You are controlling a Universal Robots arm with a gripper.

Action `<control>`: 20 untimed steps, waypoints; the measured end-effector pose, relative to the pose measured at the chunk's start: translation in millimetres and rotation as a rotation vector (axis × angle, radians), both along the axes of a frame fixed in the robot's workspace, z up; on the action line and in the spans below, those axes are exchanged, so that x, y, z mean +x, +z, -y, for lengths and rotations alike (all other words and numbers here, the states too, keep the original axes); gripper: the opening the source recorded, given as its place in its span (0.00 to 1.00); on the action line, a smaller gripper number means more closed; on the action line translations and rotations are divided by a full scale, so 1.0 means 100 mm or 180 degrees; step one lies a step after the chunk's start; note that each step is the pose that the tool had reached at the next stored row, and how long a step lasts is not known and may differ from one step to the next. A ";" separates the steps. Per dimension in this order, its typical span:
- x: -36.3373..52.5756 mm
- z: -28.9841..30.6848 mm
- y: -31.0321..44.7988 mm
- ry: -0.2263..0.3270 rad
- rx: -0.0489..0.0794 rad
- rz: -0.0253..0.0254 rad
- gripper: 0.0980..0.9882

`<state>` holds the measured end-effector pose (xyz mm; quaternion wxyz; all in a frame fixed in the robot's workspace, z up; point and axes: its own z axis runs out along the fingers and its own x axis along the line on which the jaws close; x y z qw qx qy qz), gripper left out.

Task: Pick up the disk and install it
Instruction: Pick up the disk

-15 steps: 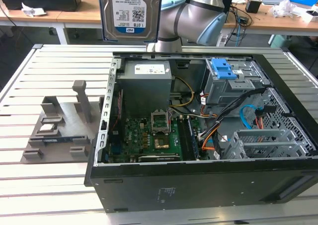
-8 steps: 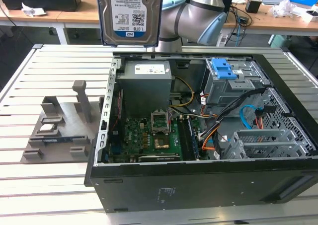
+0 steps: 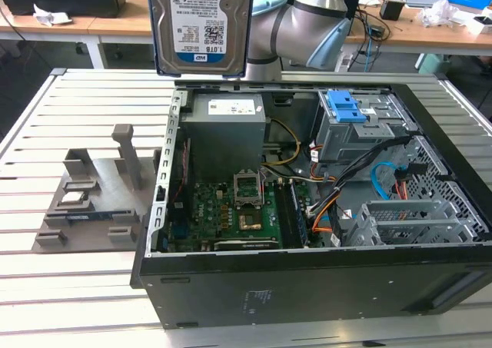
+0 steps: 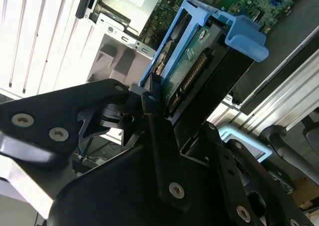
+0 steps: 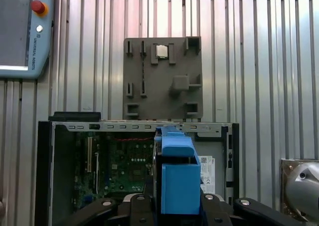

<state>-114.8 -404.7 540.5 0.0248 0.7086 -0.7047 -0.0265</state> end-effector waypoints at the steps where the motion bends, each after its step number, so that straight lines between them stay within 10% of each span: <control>1: 0.000 0.024 0.000 0.0000 0.0000 0.0000 0.30; 20: -0.001 0.356 0.000 0.0000 -0.0005 0.0000 0.30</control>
